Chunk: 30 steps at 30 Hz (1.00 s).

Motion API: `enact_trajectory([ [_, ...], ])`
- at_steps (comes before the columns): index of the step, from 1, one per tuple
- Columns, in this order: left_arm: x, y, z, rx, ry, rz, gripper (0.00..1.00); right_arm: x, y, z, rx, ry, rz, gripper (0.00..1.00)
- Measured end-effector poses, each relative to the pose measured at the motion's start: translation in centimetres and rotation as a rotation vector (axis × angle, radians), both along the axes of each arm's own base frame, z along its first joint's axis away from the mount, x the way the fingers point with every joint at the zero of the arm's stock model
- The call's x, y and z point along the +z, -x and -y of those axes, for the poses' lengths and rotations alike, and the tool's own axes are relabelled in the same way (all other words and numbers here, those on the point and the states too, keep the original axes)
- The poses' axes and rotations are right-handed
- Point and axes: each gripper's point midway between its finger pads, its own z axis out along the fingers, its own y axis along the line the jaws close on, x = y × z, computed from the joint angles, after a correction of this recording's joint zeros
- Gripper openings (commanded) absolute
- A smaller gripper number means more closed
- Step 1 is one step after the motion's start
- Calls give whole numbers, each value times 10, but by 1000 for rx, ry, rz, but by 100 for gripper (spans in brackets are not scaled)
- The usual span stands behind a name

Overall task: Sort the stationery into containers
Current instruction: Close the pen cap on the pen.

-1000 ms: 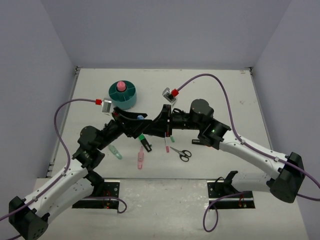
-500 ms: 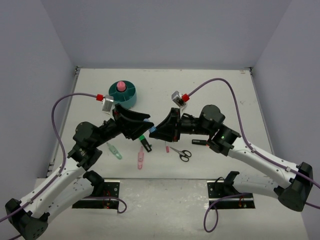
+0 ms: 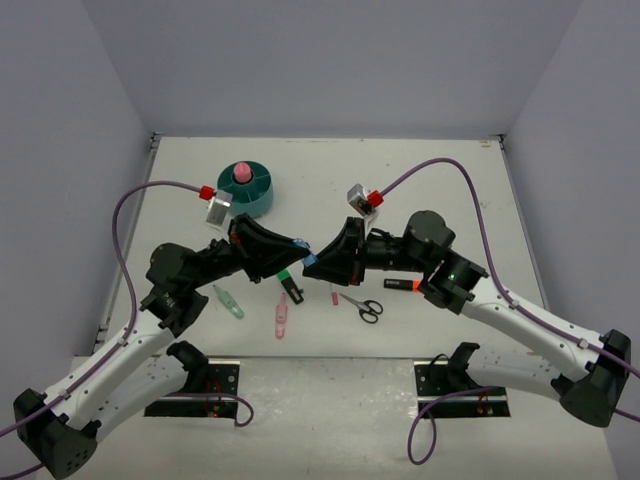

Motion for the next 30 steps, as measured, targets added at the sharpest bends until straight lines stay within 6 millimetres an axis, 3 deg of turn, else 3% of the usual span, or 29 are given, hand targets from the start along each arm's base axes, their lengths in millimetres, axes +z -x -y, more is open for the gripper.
enact_trajectory([
  [8, -1, 1, 4, -34, 14, -11, 0, 2, 1, 5, -14, 2, 16, 0],
  [15, -20, -1, 10, -52, 72, -62, 0, -8, -6, 4, -37, 89, -26, 0],
  [23, -2, -1, 6, 23, 204, -27, 0, 10, -10, -13, 17, 197, -42, 0],
  [30, -9, -4, 3, 70, 192, -44, 0, 2, -12, -12, 27, 259, -33, 0],
])
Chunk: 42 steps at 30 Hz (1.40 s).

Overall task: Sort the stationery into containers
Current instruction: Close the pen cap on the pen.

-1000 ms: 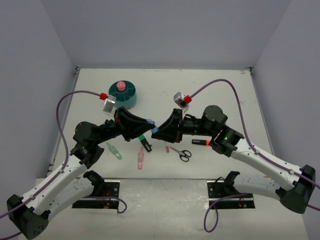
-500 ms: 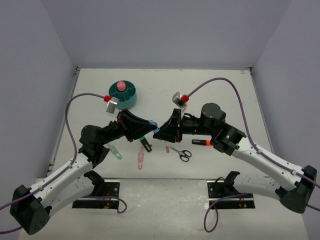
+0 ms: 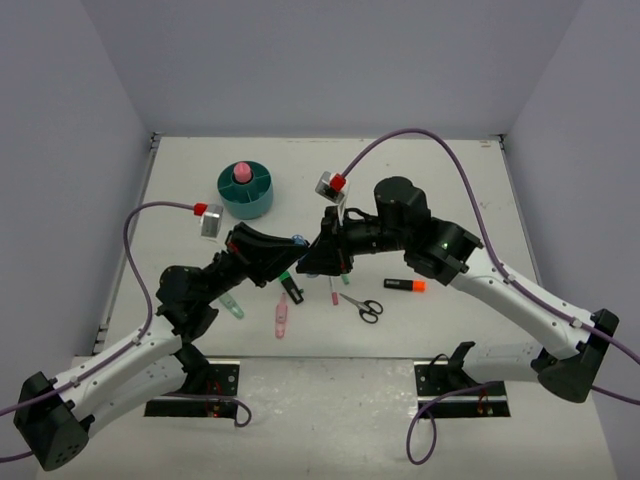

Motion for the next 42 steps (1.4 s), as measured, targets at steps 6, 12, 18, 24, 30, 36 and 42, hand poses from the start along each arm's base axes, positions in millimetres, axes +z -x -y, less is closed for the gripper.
enact_trajectory([
  [6, 3, 2, 4, 24, -120, 24, 19, -4, 4, 5, 61, -19, 67, 0],
  [12, -7, 21, 18, -99, -279, 94, 27, -14, 27, 26, 165, -27, 137, 0],
  [18, -19, 44, 25, -244, -332, 151, 17, -22, 40, 41, 195, -5, 167, 0],
  [24, -29, 48, 27, -290, -362, 137, 46, -31, 42, 42, 215, 25, 159, 0],
  [30, -38, 49, 28, -307, -389, 106, 46, -35, 39, 38, 224, 37, 160, 0],
  [36, -40, 46, 28, -293, -398, 90, 46, -38, 38, 37, 227, 47, 157, 0],
  [42, -37, 38, 28, -248, -409, 71, 42, -43, 37, 37, 230, 62, 148, 0],
])
